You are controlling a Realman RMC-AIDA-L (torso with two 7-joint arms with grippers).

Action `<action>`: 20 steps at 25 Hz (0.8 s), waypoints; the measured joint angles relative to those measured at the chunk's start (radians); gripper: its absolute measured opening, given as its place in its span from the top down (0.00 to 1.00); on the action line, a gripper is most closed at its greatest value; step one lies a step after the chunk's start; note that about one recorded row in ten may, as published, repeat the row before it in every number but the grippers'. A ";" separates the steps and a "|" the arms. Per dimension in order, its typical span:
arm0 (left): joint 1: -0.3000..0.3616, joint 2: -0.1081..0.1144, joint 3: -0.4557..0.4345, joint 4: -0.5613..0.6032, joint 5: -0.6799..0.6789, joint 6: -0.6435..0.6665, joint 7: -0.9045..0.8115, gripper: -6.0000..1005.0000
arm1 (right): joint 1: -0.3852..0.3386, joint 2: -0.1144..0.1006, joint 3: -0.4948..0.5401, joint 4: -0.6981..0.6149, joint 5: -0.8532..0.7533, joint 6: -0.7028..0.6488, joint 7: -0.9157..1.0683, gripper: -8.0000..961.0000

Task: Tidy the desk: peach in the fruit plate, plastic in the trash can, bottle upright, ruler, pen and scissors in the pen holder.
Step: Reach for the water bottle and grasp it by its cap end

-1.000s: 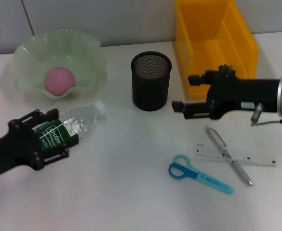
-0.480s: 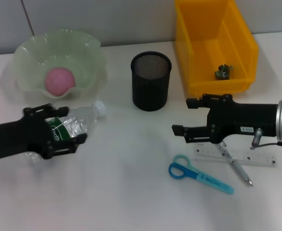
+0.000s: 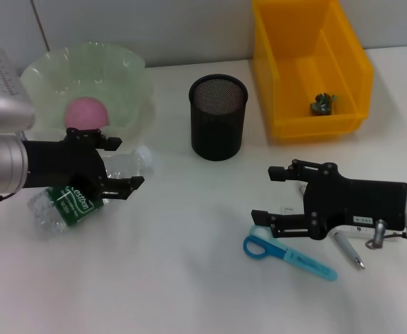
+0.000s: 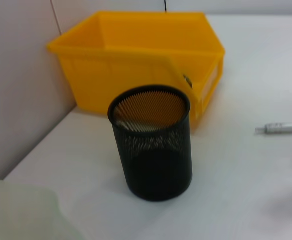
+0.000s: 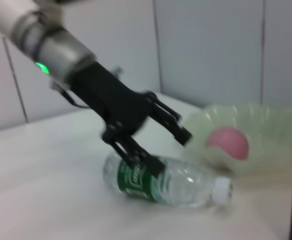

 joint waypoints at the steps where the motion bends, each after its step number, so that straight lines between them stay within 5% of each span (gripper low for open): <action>1: -0.009 0.000 0.001 0.000 0.015 -0.001 -0.008 0.20 | -0.004 -0.001 0.008 0.021 0.026 -0.016 -0.035 0.12; 12: -0.093 0.000 0.023 -0.006 0.161 -0.001 -0.128 0.20 | 0.053 -0.008 0.301 0.398 0.091 -0.218 -0.357 0.12; 20: -0.160 -0.003 0.037 -0.046 0.262 0.000 -0.220 0.20 | 0.096 -0.026 0.335 0.486 0.049 -0.232 -0.346 0.12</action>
